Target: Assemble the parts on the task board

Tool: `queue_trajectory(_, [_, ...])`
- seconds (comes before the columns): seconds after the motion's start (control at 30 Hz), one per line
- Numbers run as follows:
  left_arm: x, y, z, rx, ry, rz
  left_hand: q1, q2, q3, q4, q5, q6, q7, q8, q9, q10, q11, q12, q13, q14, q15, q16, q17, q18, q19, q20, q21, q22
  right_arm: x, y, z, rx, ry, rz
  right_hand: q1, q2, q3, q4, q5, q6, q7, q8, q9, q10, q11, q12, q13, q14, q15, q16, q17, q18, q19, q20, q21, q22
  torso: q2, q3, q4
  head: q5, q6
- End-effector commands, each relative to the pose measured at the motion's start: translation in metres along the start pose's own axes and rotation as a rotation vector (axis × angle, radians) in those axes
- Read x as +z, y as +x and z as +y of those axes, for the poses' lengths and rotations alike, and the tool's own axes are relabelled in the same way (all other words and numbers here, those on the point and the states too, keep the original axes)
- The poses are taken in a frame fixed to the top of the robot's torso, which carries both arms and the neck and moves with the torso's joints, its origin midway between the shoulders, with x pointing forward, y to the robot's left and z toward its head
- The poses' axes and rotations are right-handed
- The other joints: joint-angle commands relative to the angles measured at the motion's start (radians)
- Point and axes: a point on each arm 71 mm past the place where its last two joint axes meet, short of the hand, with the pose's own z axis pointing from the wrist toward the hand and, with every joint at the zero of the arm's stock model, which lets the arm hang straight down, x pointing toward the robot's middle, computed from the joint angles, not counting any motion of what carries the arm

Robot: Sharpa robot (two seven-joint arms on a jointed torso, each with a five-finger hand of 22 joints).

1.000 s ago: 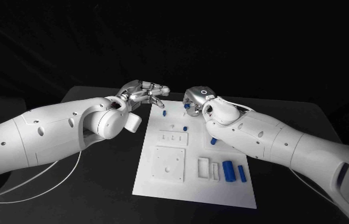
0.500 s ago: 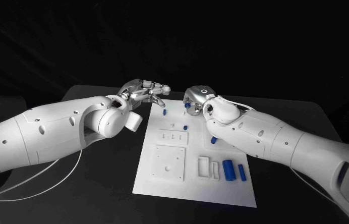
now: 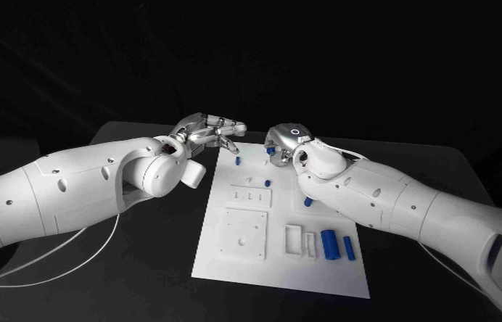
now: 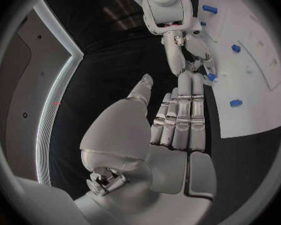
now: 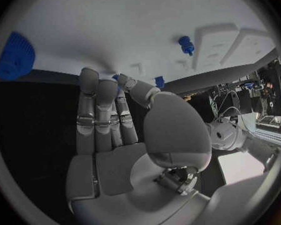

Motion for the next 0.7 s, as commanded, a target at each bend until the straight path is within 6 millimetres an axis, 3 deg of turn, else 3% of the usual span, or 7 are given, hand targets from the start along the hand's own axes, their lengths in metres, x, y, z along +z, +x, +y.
queue_trajectory(0.03, [0.0007,0.0024,-0.0020,-0.006,0.007,0.019,0.001,-0.001,0.003,-0.001,-0.004,-0.001,0.002,0.000,0.001,-0.005,-0.003,0.000,0.001,0.006,-0.003,-0.004,-0.001,0.013,0.002,0.001,0.005,-0.001,-0.0013,0.0038,0.0025,0.000,-0.011,0.017,0.005,-0.008,0.005,0.001,0.005,-0.010,0.001,0.002,-0.001,-0.010,0.001,0.005,-0.001,-0.001,0.010,-0.005,-0.002,0.011,0.005,0.008,-0.005,0.006,0.000,0.0002,-0.0004,0.000,-0.001])
queue_trajectory(0.23, [0.0009,0.0027,-0.0019,-0.006,0.006,0.020,0.001,-0.001,0.003,-0.001,-0.004,-0.001,0.002,0.000,0.001,-0.005,-0.003,0.000,0.001,0.006,-0.003,-0.004,-0.001,0.013,0.002,0.001,0.005,-0.001,-0.0012,0.0044,0.0027,0.000,-0.015,0.025,0.005,-0.015,0.013,0.000,0.003,-0.036,0.005,0.002,-0.007,-0.046,0.011,0.005,-0.002,-0.001,0.017,-0.009,-0.005,0.013,0.004,0.015,-0.012,0.010,0.000,0.0001,0.0001,0.003,-0.003])
queue_trajectory(0.7, [0.0022,0.0033,-0.0016,-0.006,0.003,0.024,0.000,0.000,0.003,0.000,-0.004,-0.002,0.002,0.000,0.001,-0.006,-0.003,0.000,0.001,0.006,-0.003,-0.004,-0.001,0.013,0.002,0.001,0.006,-0.003,-0.0014,0.0021,0.0048,0.017,-0.029,-0.001,0.013,-0.016,0.034,0.001,0.007,-0.046,0.005,0.002,-0.007,-0.049,0.012,0.005,-0.002,-0.001,0.018,-0.009,-0.011,0.019,0.006,0.017,-0.019,0.025,0.001,-0.0001,-0.0008,0.004,-0.006])
